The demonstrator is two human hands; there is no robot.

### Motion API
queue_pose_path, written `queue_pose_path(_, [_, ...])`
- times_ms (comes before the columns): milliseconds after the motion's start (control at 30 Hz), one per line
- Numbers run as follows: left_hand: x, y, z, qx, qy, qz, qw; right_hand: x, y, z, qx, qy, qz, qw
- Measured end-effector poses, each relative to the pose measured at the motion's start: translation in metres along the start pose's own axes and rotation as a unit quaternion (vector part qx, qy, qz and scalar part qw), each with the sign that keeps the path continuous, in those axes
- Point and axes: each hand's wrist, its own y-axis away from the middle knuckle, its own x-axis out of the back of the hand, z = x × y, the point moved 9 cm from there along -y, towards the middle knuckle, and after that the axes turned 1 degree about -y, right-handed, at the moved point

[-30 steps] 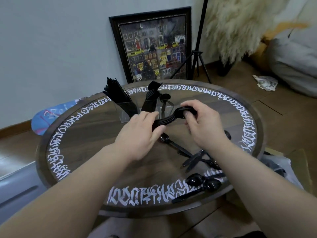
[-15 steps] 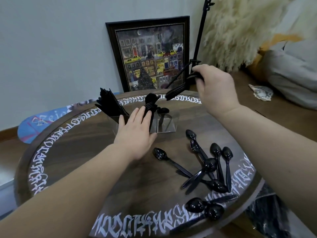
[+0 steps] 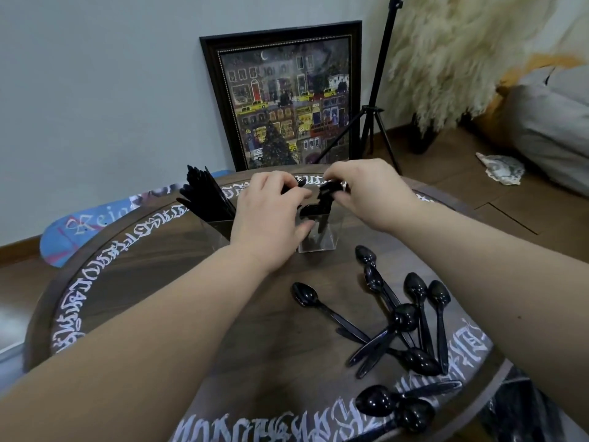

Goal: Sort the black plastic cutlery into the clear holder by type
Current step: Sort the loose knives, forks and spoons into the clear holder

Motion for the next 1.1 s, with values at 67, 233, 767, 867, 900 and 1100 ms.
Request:
queue_pose_path(67, [-0.008,-0.005,0.0,-0.004,-0.022,-0.026,0.999,-0.004,0.001,0.005,-0.012,-0.013,0.004,1.0])
queue_pose_path(233, [-0.019,-0.013,0.0,-0.028,-0.069,-0.07,0.995,-0.017,-0.003,0.017,-0.033,-0.035,-0.014,0.999])
queue_pose_path(767, [-0.029,-0.022,0.009,-0.109,-0.142,-0.047,0.983,-0.038,0.001,0.029,-0.042,-0.086,-0.03,0.995])
queue_pose_path(867, [-0.032,-0.021,0.006,-0.087,-0.108,-0.046,0.989,-0.036,0.005,0.03,-0.041,-0.091,-0.015,0.995])
queue_pose_path(900, [-0.032,-0.021,0.005,-0.082,-0.099,-0.046,0.991,-0.036,0.006,0.03,-0.042,-0.093,-0.011,0.995])
queue_pose_path(1100, [-0.025,-0.024,-0.001,-0.067,-0.027,-0.043,0.996,-0.039,0.005,0.039,-0.058,-0.114,0.018,0.992])
